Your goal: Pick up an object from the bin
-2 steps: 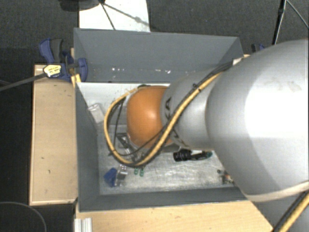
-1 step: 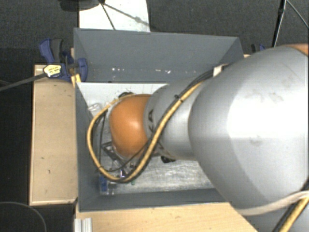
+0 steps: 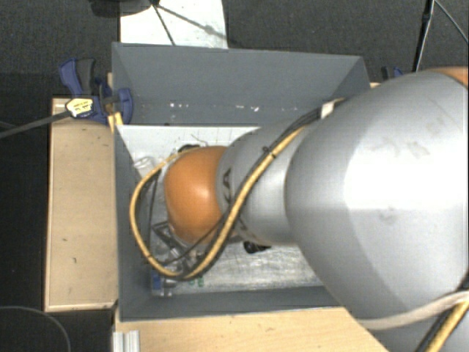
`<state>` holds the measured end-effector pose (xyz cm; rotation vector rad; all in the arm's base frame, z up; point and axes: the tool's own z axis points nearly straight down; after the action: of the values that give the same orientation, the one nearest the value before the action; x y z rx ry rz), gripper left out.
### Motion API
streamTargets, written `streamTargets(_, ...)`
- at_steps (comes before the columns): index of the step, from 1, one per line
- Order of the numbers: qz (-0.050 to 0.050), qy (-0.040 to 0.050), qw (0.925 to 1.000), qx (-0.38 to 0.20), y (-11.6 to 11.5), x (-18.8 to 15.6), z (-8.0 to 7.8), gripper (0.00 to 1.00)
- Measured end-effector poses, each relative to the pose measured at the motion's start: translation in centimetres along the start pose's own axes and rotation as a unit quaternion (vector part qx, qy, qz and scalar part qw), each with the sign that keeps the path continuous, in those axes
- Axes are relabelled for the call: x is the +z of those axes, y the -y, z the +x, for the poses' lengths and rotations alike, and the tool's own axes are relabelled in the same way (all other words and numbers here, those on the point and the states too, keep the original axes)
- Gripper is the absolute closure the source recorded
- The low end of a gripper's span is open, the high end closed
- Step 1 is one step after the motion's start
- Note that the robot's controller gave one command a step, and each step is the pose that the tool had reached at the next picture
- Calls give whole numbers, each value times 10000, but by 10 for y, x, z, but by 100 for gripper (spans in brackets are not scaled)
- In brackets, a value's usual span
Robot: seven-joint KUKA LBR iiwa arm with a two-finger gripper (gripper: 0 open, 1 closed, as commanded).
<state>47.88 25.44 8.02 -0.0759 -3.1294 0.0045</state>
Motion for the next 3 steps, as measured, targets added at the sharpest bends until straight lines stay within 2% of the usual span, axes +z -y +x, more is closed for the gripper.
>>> streamTargets(1,0,-1,10000,23,0,0,0,100)
streamTargets(2,-40,99,9995,305,31,-140,-4,100)
streamTargets(3,-21,62,9995,294,31,-135,-2,0)
